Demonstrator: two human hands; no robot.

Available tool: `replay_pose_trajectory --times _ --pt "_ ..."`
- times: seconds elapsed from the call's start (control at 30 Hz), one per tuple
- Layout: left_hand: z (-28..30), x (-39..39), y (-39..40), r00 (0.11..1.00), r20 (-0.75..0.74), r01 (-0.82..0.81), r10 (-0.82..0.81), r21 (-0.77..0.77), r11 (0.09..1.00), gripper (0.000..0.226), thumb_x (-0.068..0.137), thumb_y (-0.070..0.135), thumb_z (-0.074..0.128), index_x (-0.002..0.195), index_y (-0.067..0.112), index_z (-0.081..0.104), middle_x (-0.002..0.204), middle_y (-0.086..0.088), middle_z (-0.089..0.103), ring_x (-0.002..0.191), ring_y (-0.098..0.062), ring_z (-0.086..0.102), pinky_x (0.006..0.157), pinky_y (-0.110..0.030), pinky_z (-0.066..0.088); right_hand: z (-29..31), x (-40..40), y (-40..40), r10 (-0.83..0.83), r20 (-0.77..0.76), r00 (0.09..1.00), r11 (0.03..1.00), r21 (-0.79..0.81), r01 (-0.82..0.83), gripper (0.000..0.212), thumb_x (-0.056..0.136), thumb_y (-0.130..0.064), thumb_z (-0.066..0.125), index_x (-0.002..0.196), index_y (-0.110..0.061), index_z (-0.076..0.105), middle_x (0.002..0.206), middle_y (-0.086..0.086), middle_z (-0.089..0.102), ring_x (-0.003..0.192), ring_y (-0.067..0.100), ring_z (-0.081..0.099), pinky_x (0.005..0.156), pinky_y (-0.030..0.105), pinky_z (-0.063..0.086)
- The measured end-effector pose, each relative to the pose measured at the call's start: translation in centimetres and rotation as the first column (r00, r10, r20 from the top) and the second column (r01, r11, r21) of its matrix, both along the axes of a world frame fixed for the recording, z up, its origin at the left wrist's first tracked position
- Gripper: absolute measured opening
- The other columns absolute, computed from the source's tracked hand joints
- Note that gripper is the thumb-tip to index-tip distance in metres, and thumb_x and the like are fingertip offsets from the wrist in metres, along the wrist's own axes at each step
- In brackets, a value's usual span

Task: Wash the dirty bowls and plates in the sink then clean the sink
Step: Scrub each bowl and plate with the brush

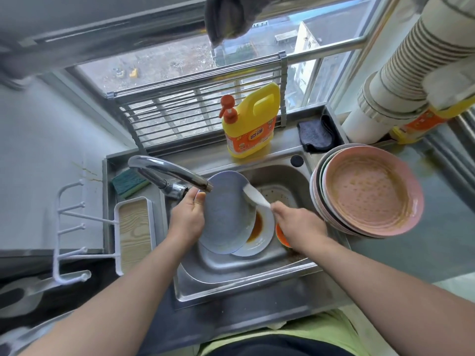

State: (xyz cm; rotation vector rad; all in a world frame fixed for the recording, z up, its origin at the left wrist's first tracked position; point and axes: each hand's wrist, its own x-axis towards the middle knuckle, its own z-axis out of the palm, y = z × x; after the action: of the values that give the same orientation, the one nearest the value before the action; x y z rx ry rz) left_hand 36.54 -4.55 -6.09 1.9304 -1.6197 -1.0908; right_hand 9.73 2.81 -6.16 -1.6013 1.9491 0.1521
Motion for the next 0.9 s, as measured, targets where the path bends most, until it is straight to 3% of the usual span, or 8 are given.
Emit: replay_pose_trajectory --times 0.2,0.33,0.47,0.53,0.63,0.7,0.8,0.9 --pt "-2.3 -2.0 0.2 0.839 -0.407 -0.322 0.361 0.163 0.933 0.039 0.106 0.057 0.045 0.139 0.044 0.061 0.132 0.009 0.071 0.126 -0.019 0.065 0.111 -0.052 0.050 -1.7 5.6 8.5 -0.141 0.434 0.890 0.988 0.120 0.099 0.020 0.108 -0.045 0.043 0.127 -0.044 0.048 0.110 0.007 0.075 0.103 0.034 0.067 0.082 0.041 0.051" --pt "-1.8 -2.8 1.0 0.789 -0.454 -0.353 0.413 0.214 0.911 0.029 0.108 0.053 0.047 0.133 0.048 0.059 0.129 0.013 0.070 0.130 -0.015 0.062 0.110 -0.039 0.049 -2.2 3.3 8.3 -0.213 0.395 0.893 0.977 0.112 0.183 0.015 0.108 -0.049 0.040 0.122 -0.046 0.045 0.104 0.006 0.075 0.102 0.035 0.069 0.082 0.043 0.053" --pt "-3.1 -2.8 2.1 0.807 -0.456 -0.286 0.376 0.254 0.924 0.061 0.094 0.070 0.049 0.144 0.038 0.058 0.139 0.007 0.068 0.130 -0.016 0.064 0.114 -0.051 0.049 -1.3 1.2 3.1 -0.328 0.356 0.875 0.934 -0.018 0.358 0.018 0.109 -0.047 0.036 0.122 -0.045 0.048 0.101 0.009 0.072 0.096 0.039 0.066 0.082 0.047 0.053" --pt "-1.7 -4.5 2.6 0.760 -0.495 -0.300 0.422 0.309 0.903 0.048 0.105 0.059 0.045 0.145 0.036 0.057 0.134 0.002 0.071 0.125 -0.020 0.067 0.109 -0.052 0.052 0.2 3.4 0.8 -0.254 0.425 0.869 0.950 -0.059 0.307 0.022 0.109 -0.045 0.036 0.127 -0.042 0.050 0.105 0.010 0.072 0.098 0.039 0.066 0.080 0.044 0.050" --pt "-0.5 -5.7 1.8 0.536 -0.548 -0.440 0.642 0.467 0.767 0.035 0.114 0.041 0.037 0.144 0.033 0.052 0.132 -0.009 0.070 0.119 -0.034 0.069 0.101 -0.062 0.055 1.1 7.7 2.1 -0.079 0.485 0.871 0.994 -0.024 0.103 0.023 0.110 -0.045 0.036 0.129 -0.039 0.048 0.110 0.012 0.072 0.104 0.040 0.065 0.081 0.042 0.050" --pt "-0.6 -4.7 0.9 0.467 -0.536 -0.497 0.703 0.498 0.710 0.035 0.114 0.042 0.034 0.146 0.038 0.049 0.133 -0.007 0.070 0.116 -0.036 0.070 0.098 -0.069 0.053 1.5 7.6 5.5 -0.053 0.480 0.876 0.999 0.016 0.052 0.025 0.109 -0.047 0.036 0.131 -0.041 0.047 0.106 0.010 0.073 0.102 0.038 0.064 0.080 0.042 0.050" --pt "-1.5 -2.7 0.6 0.551 -0.499 -0.477 0.669 0.469 0.743 0.035 0.115 0.043 0.034 0.144 0.037 0.052 0.135 -0.006 0.070 0.117 -0.032 0.071 0.100 -0.065 0.053 1.9 2.2 8.1 -0.065 0.360 0.931 0.992 0.122 0.023 0.022 0.108 -0.050 0.036 0.128 -0.048 0.045 0.095 0.003 0.071 0.094 0.035 0.067 0.076 0.043 0.053" --pt "-1.6 -3.1 1.5 0.632 -0.499 -0.389 0.593 0.457 0.800 0.038 0.114 0.046 0.034 0.141 0.034 0.058 0.131 -0.004 0.072 0.118 -0.029 0.071 0.101 -0.062 0.055 0.8 -1.9 5.2 -0.165 0.220 0.962 0.982 0.125 0.140 0.018 0.110 -0.046 0.037 0.123 -0.045 0.048 0.096 0.008 0.070 0.091 0.039 0.067 0.072 0.042 0.051"
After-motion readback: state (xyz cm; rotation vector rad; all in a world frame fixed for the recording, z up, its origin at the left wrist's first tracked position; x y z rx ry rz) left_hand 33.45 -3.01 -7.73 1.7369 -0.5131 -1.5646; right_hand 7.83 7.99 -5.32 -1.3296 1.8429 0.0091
